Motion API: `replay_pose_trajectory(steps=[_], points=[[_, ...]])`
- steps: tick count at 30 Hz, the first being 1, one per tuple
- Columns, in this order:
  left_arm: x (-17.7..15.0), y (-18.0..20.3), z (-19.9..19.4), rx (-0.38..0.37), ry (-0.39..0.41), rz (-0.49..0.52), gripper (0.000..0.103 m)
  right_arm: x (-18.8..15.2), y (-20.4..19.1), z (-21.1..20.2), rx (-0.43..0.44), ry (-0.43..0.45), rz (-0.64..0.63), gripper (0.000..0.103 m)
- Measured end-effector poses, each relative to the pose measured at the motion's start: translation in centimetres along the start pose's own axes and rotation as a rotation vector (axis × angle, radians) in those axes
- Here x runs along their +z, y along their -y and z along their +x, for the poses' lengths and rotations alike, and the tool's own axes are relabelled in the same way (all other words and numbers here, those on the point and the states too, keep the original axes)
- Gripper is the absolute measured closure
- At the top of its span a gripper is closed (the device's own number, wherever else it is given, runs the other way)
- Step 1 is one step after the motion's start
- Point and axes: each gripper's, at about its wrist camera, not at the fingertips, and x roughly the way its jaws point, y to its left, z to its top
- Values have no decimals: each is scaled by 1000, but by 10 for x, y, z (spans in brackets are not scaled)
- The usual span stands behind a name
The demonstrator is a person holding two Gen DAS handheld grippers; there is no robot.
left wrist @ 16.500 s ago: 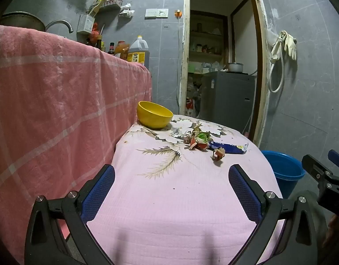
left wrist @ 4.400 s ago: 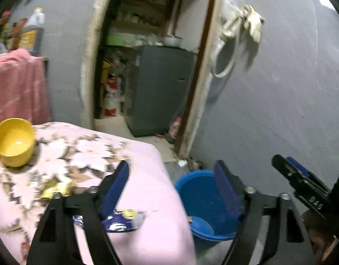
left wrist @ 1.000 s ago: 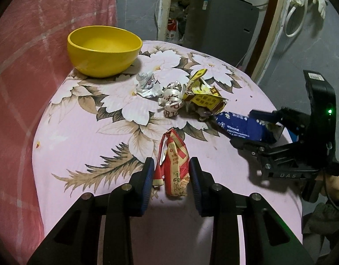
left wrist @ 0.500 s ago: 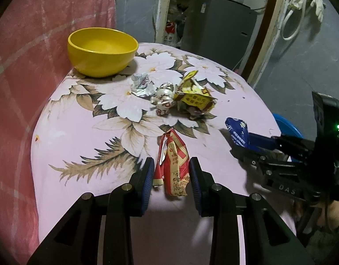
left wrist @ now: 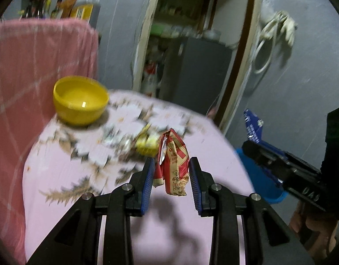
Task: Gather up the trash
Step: 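Carry both wrappers over the blue bucket and open both grippers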
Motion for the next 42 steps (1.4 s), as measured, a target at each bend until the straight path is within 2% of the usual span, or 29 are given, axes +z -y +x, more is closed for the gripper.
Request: replay_pose_trajectory(steps=[4,10,16,21,24,30,34,42], points=[[18,18,-12,-38,124,31,75,20,0,-30,-38,136,4,56],[45,50,-25,-95,274,93,75,42,7,-67,-116,296,5,55],[69,91,-21,-171,363,143,74,58,28,-95,-212,392,-25,55],[79,119,-5,-223,385,168,74,61,59,-113,-275,422,-27,55],[83,134,12,-251,366,171,74,60,81,-117,-301,420,-8,54],[79,163,52,-272,265,185,74,43,124,-113,-350,375,32,54],[73,182,88,-269,160,201,74,25,159,-104,-371,323,104,54],[51,197,147,-272,-32,204,74,-8,207,-78,-399,203,216,52]])
